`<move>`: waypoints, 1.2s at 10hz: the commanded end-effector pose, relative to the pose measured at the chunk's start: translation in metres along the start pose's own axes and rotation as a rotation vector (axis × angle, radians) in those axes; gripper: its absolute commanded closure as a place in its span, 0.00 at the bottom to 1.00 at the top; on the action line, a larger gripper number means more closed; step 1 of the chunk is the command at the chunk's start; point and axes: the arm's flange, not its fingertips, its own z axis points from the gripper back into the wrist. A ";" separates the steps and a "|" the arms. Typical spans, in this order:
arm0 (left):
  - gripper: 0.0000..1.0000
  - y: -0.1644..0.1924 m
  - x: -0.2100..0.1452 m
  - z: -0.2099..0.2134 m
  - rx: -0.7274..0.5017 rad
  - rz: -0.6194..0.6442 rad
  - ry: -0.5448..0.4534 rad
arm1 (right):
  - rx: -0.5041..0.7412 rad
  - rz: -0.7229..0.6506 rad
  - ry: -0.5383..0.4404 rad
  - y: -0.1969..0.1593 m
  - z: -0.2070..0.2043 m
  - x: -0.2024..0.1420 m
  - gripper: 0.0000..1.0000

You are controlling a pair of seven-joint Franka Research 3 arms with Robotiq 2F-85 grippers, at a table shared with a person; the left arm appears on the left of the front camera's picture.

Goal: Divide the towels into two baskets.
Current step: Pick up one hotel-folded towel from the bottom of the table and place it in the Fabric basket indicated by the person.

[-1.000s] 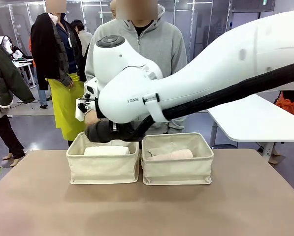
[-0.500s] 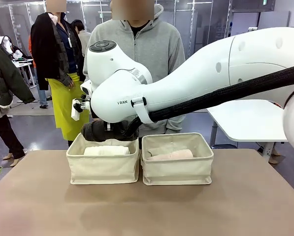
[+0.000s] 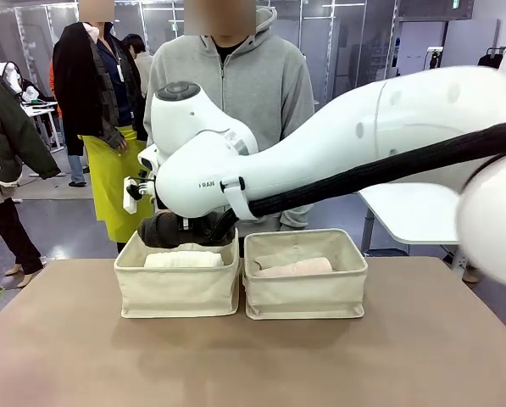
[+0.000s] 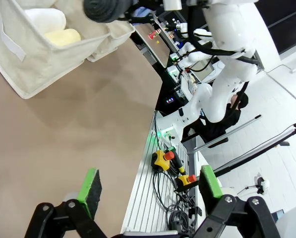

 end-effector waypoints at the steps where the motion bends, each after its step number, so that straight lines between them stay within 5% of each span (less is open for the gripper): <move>1: 0.00 -0.005 -0.002 0.001 0.001 0.004 0.001 | 0.013 0.019 0.007 -0.024 -0.042 0.026 0.59; 6: 0.00 -0.005 -0.002 0.001 0.001 0.004 0.001 | 0.157 -0.021 -0.054 -0.038 -0.098 0.020 0.59; 9: 0.00 -0.005 -0.002 0.001 0.001 0.004 0.001 | 0.164 -0.017 -0.055 -0.036 -0.095 0.014 0.05; 12: 0.00 -0.005 -0.002 0.001 0.001 0.004 0.001 | 0.147 -0.021 -0.075 -0.034 -0.084 0.007 0.00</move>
